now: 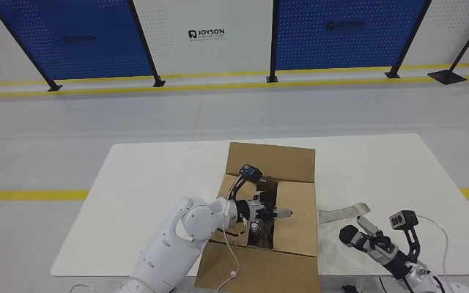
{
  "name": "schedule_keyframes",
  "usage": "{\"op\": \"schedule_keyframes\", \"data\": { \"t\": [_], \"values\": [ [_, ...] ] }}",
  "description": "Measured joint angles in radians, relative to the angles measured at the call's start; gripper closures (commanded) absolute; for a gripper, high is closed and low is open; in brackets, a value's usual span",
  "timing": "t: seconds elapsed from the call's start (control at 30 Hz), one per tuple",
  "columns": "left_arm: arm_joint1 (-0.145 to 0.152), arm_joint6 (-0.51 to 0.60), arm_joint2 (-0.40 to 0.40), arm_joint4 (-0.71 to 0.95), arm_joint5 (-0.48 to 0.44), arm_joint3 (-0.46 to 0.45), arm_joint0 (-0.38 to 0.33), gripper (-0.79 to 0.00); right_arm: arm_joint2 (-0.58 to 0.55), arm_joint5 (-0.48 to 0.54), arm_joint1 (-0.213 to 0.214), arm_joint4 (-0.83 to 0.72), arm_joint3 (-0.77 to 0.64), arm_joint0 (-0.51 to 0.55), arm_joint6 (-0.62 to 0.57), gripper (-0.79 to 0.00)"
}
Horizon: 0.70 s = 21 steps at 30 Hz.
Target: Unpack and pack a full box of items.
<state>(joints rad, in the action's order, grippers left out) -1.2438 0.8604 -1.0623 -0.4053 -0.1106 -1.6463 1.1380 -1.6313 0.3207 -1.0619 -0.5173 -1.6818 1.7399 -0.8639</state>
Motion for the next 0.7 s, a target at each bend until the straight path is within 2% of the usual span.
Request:
{"op": "schedule_keyframes", "data": {
  "t": [0.07, 0.17, 0.5, 0.7],
  "values": [
    [-0.002, 0.002, -0.001, 0.02, 0.066, 0.008, -0.001, -0.785, 0.017, -0.004, -0.002, 0.013, 0.013, -0.006, 0.007, -0.785],
    [-0.002, 0.019, 0.009, 0.021, 0.115, 0.009, -0.005, -0.785, 0.049, -0.004, -0.005, 0.03, 0.035, -0.021, 0.024, -0.785],
    [-0.007, 0.032, 0.033, 0.094, 0.14, 0.02, -0.017, -0.785, 0.177, 0.005, -0.024, 0.113, 0.114, -0.118, 0.113, -0.785],
    [-0.008, 0.037, 0.046, 0.118, 0.149, 0.008, -0.008, -0.785, 0.243, 0.018, -0.037, 0.105, 0.161, -0.186, 0.133, -0.785]
  ]
}}
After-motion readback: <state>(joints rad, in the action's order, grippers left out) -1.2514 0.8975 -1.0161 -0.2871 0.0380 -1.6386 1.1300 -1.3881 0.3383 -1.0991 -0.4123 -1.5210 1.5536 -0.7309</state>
